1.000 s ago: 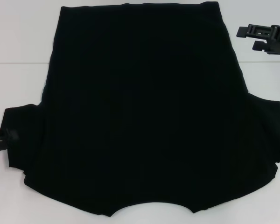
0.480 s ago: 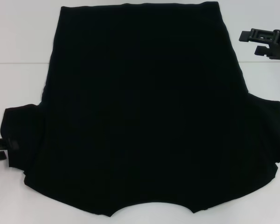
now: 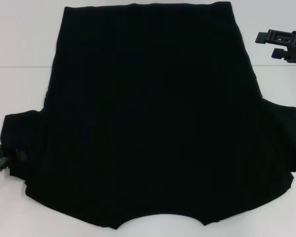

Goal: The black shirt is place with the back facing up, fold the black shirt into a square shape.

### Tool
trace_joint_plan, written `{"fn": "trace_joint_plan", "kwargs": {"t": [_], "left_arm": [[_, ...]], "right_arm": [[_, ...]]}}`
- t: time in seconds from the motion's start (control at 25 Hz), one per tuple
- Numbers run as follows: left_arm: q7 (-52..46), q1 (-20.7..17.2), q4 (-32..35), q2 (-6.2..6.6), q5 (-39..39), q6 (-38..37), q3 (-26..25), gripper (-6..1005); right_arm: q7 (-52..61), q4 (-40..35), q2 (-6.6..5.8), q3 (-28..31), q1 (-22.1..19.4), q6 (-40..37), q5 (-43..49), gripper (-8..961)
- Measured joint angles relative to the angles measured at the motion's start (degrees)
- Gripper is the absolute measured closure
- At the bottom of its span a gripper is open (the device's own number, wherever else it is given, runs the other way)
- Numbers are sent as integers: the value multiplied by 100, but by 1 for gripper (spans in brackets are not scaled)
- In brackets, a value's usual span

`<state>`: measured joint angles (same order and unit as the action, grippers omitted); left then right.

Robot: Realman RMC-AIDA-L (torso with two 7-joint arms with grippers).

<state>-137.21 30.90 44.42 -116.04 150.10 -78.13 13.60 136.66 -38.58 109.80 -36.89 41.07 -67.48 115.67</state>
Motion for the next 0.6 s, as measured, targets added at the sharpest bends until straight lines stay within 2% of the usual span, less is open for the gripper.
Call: {"fn": "trace_joint_plan", "kwargs": {"t": [0.16,0.24,0.44,0.6], "left_arm": [[-29,19,-2,10,1,0,2,564],[-52,20,1,14,3,-1,2,787],[-60,29,1,17,5,-11,39,995],[-60,38,15,19,5,-48,138,996]], "right_arm": [[1,0,-2,7,1,-2,-1,88],[1,0,-2,9,2,-2,-1,89],[1,0,-2,32,-3,-18,-1,93],[1,0,-3,45,-21,-22,-6,95]]}}
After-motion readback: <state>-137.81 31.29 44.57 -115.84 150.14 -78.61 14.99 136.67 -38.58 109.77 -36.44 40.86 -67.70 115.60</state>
